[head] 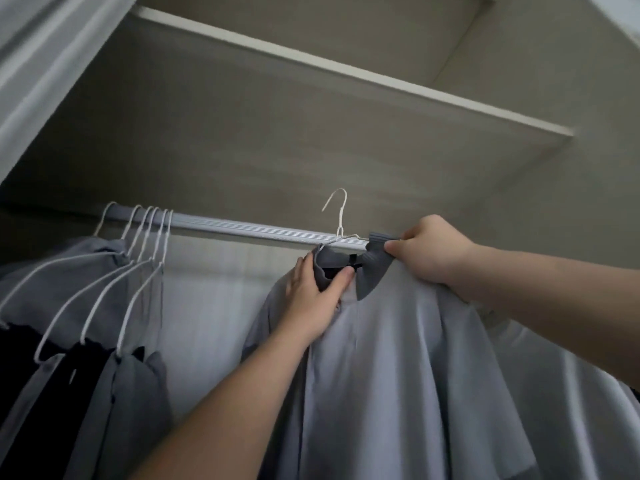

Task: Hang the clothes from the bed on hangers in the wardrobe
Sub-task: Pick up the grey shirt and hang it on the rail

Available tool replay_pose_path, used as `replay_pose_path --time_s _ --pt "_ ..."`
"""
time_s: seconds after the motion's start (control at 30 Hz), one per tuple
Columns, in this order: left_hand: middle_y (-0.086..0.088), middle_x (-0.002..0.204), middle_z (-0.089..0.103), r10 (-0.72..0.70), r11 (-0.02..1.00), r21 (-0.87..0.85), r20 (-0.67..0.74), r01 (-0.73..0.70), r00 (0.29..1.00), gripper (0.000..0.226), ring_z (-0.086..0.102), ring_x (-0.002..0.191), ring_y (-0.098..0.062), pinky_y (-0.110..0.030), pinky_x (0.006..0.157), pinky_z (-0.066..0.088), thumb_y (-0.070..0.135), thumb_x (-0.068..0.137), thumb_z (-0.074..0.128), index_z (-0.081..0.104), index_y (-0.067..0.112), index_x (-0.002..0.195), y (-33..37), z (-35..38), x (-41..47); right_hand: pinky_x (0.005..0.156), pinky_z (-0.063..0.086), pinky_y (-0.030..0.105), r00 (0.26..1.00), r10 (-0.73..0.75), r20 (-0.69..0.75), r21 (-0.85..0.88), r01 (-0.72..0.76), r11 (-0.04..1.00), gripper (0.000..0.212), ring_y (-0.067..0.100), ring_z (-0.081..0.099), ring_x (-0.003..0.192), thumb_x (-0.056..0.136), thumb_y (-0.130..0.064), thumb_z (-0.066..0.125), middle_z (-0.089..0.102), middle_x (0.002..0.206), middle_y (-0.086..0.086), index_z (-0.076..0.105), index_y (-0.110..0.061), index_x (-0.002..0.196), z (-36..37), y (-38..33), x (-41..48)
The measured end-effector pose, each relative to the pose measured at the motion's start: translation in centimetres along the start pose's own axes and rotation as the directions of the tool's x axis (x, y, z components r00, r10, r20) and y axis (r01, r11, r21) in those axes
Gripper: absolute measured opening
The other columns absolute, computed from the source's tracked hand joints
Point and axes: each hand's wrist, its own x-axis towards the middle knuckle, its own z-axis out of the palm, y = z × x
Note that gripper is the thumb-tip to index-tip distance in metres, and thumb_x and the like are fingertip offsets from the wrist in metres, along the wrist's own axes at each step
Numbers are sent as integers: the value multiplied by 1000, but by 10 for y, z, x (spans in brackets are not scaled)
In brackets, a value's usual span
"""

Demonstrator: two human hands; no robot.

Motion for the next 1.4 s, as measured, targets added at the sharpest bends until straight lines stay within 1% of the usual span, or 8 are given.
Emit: replay_pose_path --time_s 0.27,0.47,0.67,0.77,0.87,1.03,1.17,1.4 --pt "1 139 55 -171 985 -14 72 172 983 100 50 129 -26 -49 110 40 99 60 40 48 32 135 -26 4 -17 56 38 26 987 148 68 51 -151 987 28 25 52 69 87 -31 68 58 79 11 62 -4 93 38 0 -1" --pt "11 157 37 -186 977 -87 122 197 975 105 33 144 -15 -43 117 32 88 59 39 36 36 151 -18 10 -23 61 44 27 976 181 120 66 -190 980 30 25 57 69 88 -31 67 66 89 13 66 -5 101 46 12 -2" --pt "2 131 61 -201 966 -133 145 220 969 98 56 124 -19 -46 110 42 100 57 41 54 38 131 -18 22 -5 82 49 30 984 38 174 -74 -26 997 40 24 62 93 89 -39 60 66 106 6 65 -7 112 45 21 -9" --pt "1 113 69 -212 953 -177 199 248 957 73 63 111 -19 -44 106 45 92 67 47 63 35 111 -5 20 -2 98 41 39 947 -271 170 -511 320 798 47 28 49 121 93 -47 48 53 131 4 46 -17 130 44 27 -26" --pt "5 114 67 -188 961 -163 216 225 958 36 60 112 -15 -36 106 42 63 96 43 63 33 96 -6 23 6 95 37 41 882 -407 238 -702 446 555 53 28 47 123 94 -49 41 48 133 4 36 -17 135 49 40 -43" --pt "2 129 65 -171 953 -202 263 227 949 49 57 123 -17 -42 114 38 73 89 43 66 35 108 -7 49 9 97 33 42 914 -311 260 -777 390 495 75 28 38 131 95 -47 37 32 145 10 11 -4 151 53 68 -53" --pt "6 135 58 -138 945 -248 294 215 946 43 50 128 -14 -35 112 35 59 100 39 60 32 128 -2 89 7 107 30 44 937 -217 272 -778 347 524 79 27 25 142 95 -50 37 21 154 10 6 -5 153 36 93 -49" --pt "23 93 54 -117 935 -282 333 217 936 27 53 97 -5 -27 93 34 55 101 43 56 35 87 19 173 3 119 10 48 948 -88 305 -853 313 418 89 18 0 150 93 -56 39 -3 163 5 -3 -9 155 -10 148 -45"
